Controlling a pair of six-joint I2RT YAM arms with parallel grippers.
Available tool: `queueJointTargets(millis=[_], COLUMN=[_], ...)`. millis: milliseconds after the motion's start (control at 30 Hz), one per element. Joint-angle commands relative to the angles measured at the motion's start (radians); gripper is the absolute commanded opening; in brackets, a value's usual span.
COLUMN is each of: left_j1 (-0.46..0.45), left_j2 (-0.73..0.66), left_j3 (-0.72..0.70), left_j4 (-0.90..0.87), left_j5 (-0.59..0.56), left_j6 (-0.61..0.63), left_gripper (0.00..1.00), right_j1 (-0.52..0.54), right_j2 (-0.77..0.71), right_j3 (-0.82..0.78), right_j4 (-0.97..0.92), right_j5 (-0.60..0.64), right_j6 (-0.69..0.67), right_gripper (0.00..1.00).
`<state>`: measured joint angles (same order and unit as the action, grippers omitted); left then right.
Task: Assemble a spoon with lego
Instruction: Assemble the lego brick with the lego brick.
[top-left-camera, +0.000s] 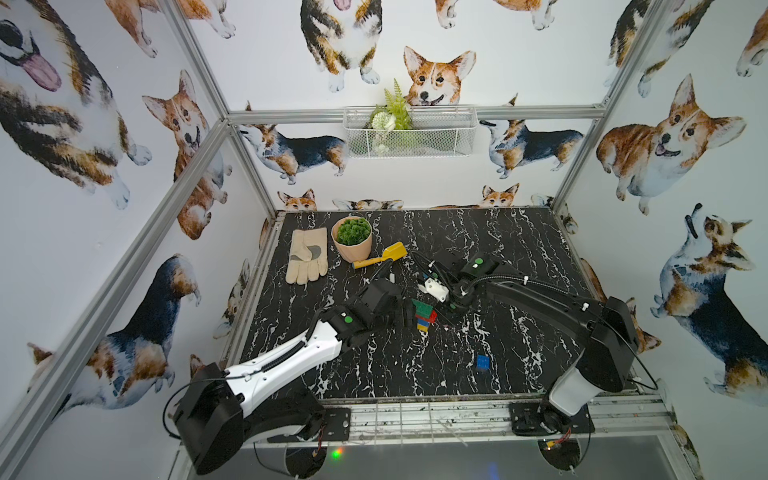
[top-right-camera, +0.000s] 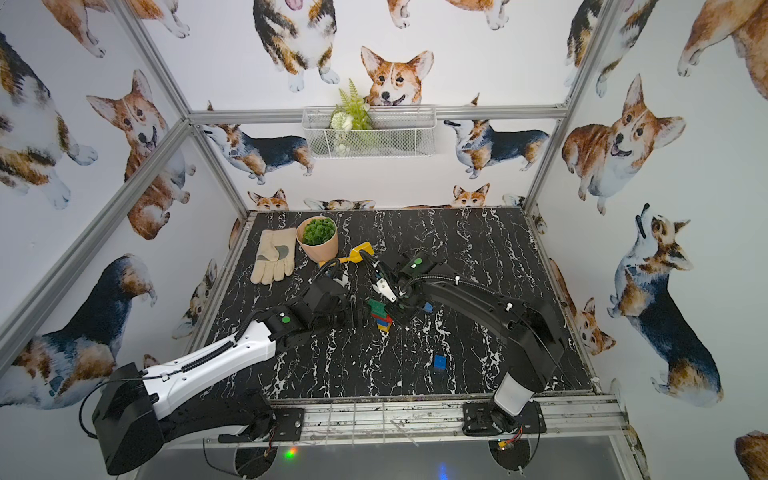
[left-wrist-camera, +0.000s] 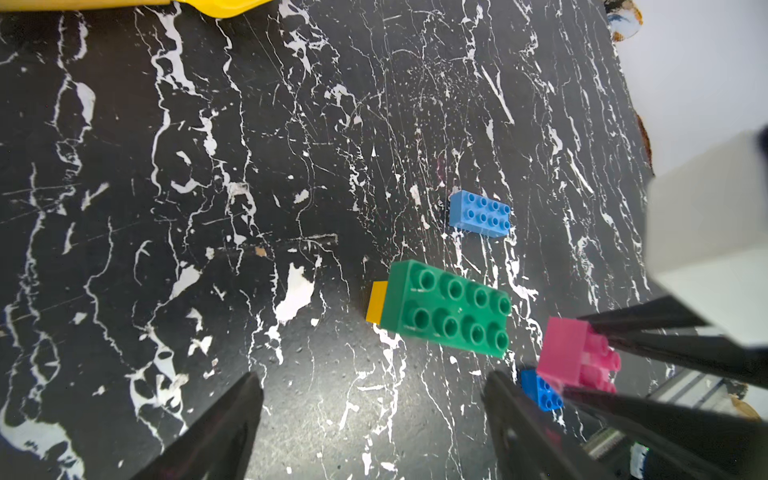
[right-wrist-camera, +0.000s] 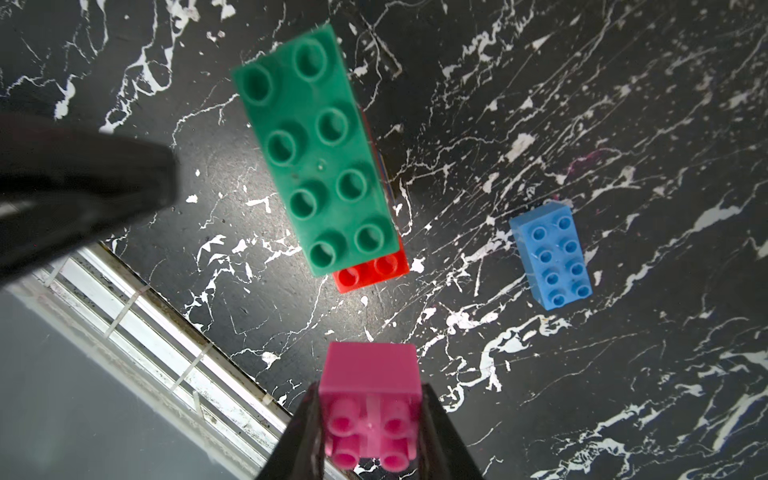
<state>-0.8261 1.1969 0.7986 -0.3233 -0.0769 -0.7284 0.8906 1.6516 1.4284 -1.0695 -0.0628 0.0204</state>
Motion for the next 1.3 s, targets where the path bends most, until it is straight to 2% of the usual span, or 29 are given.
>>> queueJointTargets(millis=[0,600,1267], left_j1=[0.008,0.016,0.018], left_j2=[0.024,0.069,0.121], left_j3=[0.009,0.005,0.021], left_j4=[0.049,0.085,0.101], left_j5=[0.027,0.033,0.047], left_j6=[0.015,0.014,0.021], left_gripper=[0.87,0.87,0.87], right_j1=[0.004,-0.011,-0.02], right_j2=[0.019,0.085,0.133], right_j3=[0.028,0.072,0.125], right_j4=[-0.037,-0.006,-0.016], right_j5=[-0.041,-0.045,-0.048], right_j6=[-0.063,-0.157,-0.183], right_gripper=[0.17,0.11,0.1])
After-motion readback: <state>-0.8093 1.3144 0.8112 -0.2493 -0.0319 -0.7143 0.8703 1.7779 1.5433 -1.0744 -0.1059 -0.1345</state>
